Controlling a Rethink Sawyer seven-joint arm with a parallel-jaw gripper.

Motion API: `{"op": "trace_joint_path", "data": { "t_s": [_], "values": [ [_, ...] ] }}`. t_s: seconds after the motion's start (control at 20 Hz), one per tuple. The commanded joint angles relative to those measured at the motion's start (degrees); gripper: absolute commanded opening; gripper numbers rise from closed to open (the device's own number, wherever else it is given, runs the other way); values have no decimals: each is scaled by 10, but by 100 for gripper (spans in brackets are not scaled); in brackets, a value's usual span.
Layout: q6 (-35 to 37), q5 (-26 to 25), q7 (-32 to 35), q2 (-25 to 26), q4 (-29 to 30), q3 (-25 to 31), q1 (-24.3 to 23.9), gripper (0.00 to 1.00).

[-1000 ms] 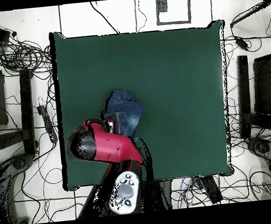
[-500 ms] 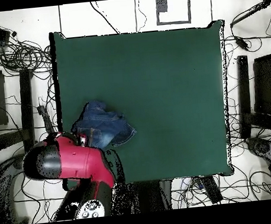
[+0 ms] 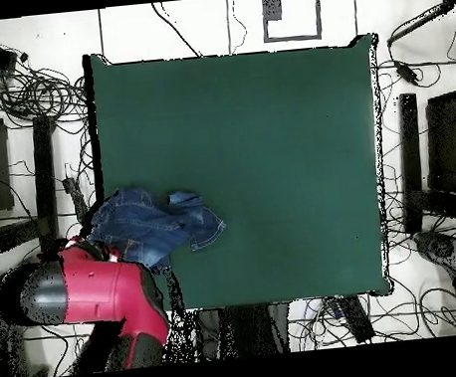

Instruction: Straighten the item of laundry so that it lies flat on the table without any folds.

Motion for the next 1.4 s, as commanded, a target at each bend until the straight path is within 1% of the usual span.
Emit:
{"op": "trace_joint_path", "data": {
  "t_s": [0.05, 0.25, 0.5, 0.75, 0.9, 1.1, 1.25, 1.4],
  "values": [
    [129, 27, 307, -9, -61, -20, 67, 0],
    [188, 20, 380, -5, -108, -35, 94, 0],
    [248, 22, 466, 2, -161, -43, 114, 0],
    [279, 8, 520, 11, -204, -45, 127, 0],
    [303, -1, 542, 2, -226, -48, 130, 0],
    [366, -15, 568, -13, -273, -58, 125, 0],
    [419, -31, 596, -10, -327, -73, 133, 0],
    [451, -39, 614, -7, -359, -78, 140, 0]
  ]
}}
